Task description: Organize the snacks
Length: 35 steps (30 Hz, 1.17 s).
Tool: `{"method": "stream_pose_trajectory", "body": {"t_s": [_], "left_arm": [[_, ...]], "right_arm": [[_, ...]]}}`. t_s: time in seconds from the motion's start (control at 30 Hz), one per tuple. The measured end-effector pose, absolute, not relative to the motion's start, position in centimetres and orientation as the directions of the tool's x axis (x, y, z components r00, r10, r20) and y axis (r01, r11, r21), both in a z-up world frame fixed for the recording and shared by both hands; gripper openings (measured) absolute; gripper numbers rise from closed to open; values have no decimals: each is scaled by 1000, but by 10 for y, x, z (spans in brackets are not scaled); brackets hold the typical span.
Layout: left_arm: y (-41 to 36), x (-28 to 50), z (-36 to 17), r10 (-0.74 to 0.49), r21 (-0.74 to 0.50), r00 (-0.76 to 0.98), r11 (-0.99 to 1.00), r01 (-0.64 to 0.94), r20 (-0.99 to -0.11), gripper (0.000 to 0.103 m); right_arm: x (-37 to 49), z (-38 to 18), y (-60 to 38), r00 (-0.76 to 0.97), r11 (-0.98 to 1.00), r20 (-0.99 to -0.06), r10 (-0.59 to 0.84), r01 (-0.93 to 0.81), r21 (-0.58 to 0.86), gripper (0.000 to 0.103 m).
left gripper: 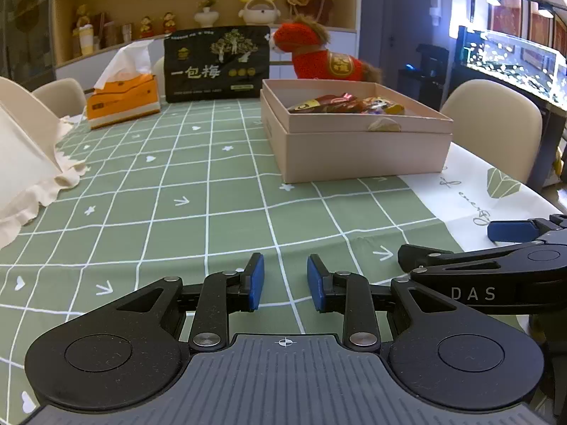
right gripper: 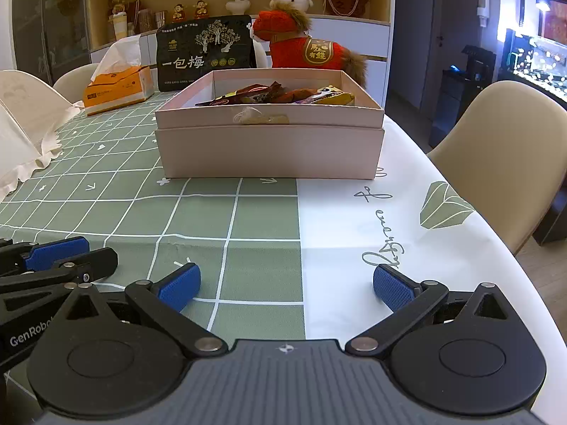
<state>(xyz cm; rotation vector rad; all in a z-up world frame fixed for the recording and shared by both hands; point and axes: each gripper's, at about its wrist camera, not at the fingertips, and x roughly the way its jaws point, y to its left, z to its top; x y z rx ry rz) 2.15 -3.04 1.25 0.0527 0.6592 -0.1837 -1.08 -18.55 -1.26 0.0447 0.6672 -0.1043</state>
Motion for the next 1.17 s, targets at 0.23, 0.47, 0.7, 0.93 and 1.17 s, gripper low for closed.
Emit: {"method": "stream_pose_trajectory", "body": {"t_s": [0.23,0.47,0.7,0.93,1.17], "left_arm": [[-30,22,12,-153,-11,775,983,186,-613,31],[-30,21,13,-153,-10,775,983,186,-613,31],[-30,21,13,-153,-11,775,983,186,-613,31],[-30,21,13,-160,-20,774,982,187,-612,31],[-31,22,12,-156,-15,775,982,186,-613,31]], "right_arm": [[-11,-13,-185,781,994,-620,-82,111,8,103],[-11,-13,-185,780,994,-620,-82,111,8,103],[-11,-13,-185,781,994,-620,-82,111,8,103],[-11,-13,-185,780,994,-620,-83,111,8,103],[-11,-13,-185,780,994,-620,-83,112,8,103]]}}
